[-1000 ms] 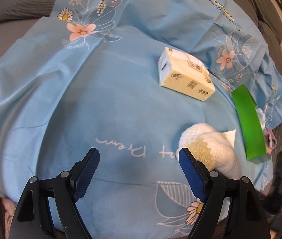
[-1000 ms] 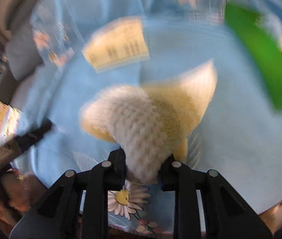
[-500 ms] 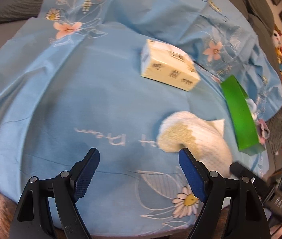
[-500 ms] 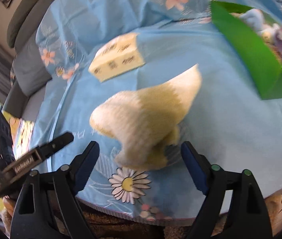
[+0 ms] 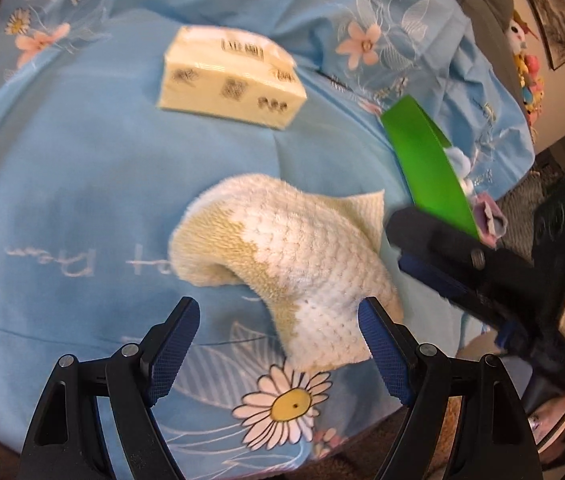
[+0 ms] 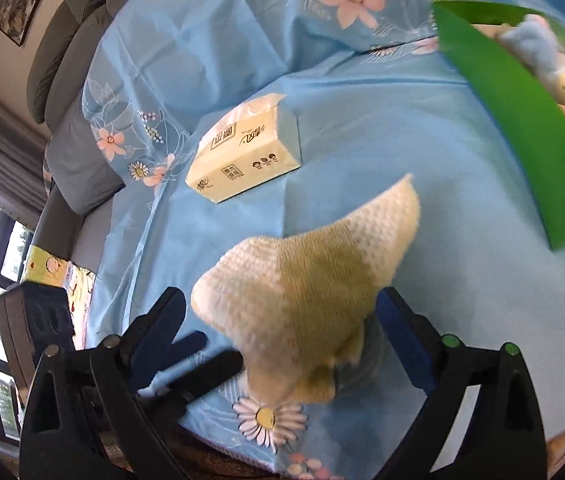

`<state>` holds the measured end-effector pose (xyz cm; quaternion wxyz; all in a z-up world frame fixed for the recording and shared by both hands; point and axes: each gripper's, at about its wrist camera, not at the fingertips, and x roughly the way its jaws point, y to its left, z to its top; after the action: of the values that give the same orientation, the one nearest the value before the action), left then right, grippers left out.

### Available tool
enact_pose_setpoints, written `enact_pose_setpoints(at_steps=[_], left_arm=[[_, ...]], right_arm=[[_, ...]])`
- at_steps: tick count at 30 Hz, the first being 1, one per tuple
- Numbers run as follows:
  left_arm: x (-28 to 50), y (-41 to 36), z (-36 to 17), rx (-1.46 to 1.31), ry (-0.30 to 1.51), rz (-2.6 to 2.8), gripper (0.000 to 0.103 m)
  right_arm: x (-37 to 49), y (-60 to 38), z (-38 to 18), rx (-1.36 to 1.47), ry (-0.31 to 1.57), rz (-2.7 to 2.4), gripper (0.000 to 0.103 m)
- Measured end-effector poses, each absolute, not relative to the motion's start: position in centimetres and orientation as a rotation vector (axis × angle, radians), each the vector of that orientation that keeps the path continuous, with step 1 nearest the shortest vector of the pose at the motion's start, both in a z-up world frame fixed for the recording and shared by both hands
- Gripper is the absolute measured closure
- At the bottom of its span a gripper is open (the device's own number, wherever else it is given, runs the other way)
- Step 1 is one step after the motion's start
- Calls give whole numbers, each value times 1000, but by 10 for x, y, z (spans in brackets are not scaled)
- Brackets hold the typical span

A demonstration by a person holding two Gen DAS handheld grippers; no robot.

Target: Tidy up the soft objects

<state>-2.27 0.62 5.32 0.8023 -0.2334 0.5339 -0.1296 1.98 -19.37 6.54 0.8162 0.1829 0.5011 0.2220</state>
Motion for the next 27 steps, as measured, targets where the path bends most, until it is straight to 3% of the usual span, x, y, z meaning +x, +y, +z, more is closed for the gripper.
enact_pose_setpoints(at_steps=[3,5,10,15,16,19,27], left_arm=[[-20,1,47,-493,1155,-274,21],[-19,0,48,-485,1135,-272,21],[-16,-1,47,-470,1128,-263,23],[-16,-7,47,-480,1122,-324,60],[-16,-9,48,-469,1119,-326,61],[-18,-15,55,-426,1098,-334,66],[-27,-21,79,-344,1048,-339,66]], right_arm=[[33,-194,56,385,1098,454,11],[38,-192,47,390,1131,480,23],[37,-185,33,343,1146,490,33],[35,-181,31,325,1149,510,64],[35,-181,30,342,1154,528,67],[31,-183,30,352,1139,531,70],[16,-186,46,399,1083,559,72]])
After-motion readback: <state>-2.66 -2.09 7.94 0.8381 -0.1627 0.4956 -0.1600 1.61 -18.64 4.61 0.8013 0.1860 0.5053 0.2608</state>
